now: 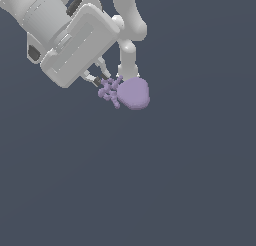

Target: Pick up the object and move it to a goal position.

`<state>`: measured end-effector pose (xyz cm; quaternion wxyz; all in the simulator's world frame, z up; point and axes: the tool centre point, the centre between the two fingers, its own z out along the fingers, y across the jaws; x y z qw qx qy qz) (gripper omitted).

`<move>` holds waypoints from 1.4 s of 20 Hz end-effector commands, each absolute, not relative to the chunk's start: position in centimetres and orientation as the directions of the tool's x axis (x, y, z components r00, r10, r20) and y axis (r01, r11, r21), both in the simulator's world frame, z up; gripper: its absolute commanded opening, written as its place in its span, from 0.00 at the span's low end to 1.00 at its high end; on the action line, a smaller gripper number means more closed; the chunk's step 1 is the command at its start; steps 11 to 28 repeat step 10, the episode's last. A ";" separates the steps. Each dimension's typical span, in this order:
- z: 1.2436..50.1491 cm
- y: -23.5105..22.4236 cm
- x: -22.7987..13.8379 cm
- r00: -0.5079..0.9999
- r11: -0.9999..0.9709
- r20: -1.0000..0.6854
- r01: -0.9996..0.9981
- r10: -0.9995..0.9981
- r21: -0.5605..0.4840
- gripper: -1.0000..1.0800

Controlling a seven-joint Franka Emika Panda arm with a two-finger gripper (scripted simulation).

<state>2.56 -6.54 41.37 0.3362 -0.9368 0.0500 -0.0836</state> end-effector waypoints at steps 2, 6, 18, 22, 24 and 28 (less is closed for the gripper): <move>42.8 -6.9 2.8 0.981 -0.768 0.122 -0.037 -0.149 -0.640 0.00; 43.7 -7.2 3.1 0.981 -0.766 0.123 -0.036 -0.149 -0.641 0.00; 44.0 -7.2 3.1 0.981 -0.766 0.123 -0.036 -0.149 -0.642 0.00; 44.0 -7.2 3.1 0.981 -0.766 0.123 -0.036 -0.149 -0.642 0.00; 44.0 -7.2 3.1 0.981 -0.766 0.123 -0.036 -0.149 -0.642 0.00; 44.0 -7.2 3.1 0.981 -0.766 0.123 -0.036 -0.149 -0.642 0.00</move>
